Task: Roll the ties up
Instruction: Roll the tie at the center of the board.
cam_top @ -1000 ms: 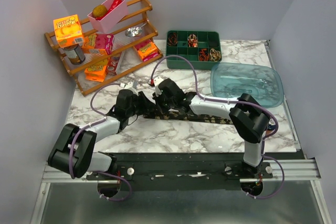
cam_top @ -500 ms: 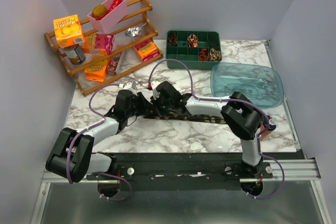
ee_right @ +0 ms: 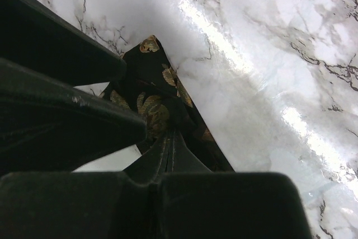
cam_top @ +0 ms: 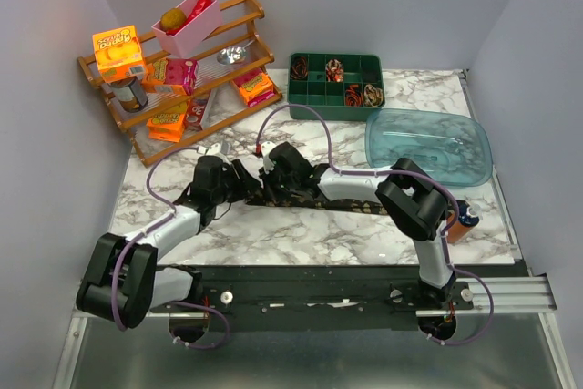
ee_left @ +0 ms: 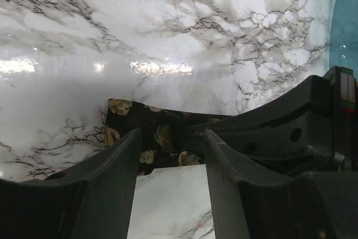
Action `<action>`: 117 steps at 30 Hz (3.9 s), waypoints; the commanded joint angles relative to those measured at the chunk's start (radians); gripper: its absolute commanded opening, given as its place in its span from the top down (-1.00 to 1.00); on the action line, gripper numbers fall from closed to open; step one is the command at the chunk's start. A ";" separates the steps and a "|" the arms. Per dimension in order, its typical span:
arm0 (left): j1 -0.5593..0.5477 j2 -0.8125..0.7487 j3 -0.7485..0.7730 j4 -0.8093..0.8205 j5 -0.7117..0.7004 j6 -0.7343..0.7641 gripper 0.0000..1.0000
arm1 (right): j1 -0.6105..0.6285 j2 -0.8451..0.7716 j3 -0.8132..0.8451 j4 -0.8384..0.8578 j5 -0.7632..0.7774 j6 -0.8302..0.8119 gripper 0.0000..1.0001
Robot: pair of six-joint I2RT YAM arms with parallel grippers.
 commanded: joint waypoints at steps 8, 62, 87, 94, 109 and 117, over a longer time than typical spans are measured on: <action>0.061 0.032 -0.044 -0.017 -0.027 0.016 -0.18 | 0.001 0.043 0.002 -0.017 0.005 0.009 0.99; 0.044 0.010 0.004 0.050 0.098 -0.001 0.99 | 0.001 0.098 0.146 -0.083 -0.087 0.057 0.99; -0.074 0.017 0.029 0.104 0.013 -0.053 1.00 | -0.030 0.088 0.094 -0.011 -0.173 0.140 0.99; -0.085 -0.020 0.022 0.093 -0.002 -0.048 1.00 | -0.044 0.083 0.077 0.030 -0.199 0.164 0.99; -0.144 0.017 0.055 -0.005 -0.101 -0.012 1.00 | -0.090 0.080 0.063 0.089 -0.288 0.216 0.99; -0.154 -0.002 0.114 -0.198 -0.336 -0.005 1.00 | -0.101 -0.009 0.048 0.087 -0.321 0.218 0.99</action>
